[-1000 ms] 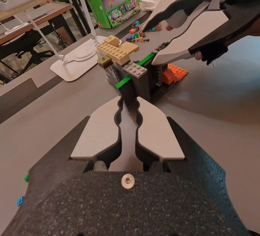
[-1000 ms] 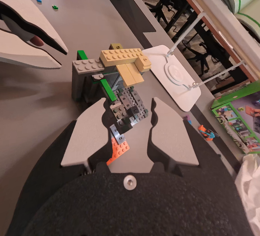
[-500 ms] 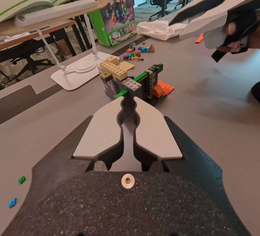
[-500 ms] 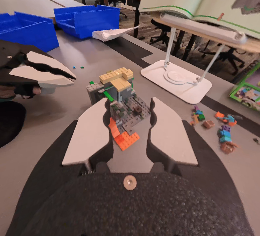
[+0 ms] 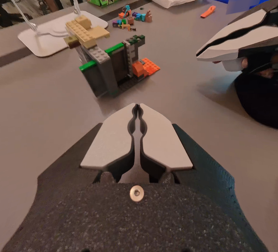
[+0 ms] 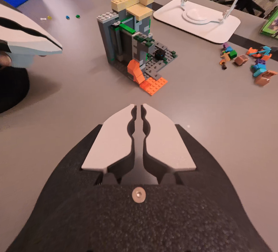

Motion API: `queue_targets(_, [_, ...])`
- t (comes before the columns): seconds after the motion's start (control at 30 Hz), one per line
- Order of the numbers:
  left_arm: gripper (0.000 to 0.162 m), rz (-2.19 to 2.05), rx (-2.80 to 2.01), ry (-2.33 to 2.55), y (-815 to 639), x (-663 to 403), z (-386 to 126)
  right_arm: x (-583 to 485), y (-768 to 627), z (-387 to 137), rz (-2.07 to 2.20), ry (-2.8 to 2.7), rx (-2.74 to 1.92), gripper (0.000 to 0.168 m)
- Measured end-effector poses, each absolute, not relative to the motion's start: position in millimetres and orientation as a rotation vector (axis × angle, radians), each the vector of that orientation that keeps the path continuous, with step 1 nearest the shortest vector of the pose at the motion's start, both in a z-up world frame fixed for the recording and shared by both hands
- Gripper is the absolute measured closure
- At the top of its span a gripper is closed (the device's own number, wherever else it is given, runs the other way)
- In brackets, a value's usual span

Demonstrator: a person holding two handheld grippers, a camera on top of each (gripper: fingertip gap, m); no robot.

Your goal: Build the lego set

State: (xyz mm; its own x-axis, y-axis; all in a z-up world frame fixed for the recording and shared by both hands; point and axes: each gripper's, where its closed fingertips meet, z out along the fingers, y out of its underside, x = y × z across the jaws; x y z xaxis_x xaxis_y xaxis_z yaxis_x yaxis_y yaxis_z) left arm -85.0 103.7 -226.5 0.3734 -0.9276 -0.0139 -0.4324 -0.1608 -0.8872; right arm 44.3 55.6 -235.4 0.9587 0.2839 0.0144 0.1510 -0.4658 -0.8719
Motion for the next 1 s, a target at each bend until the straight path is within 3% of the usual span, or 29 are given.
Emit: queue_targets(1.0, [0.162, -0.676, -1.78, 1.017, 78, -55, -220, 31, 49, -231, 0.08, -0.296, -2.014, 0.168])
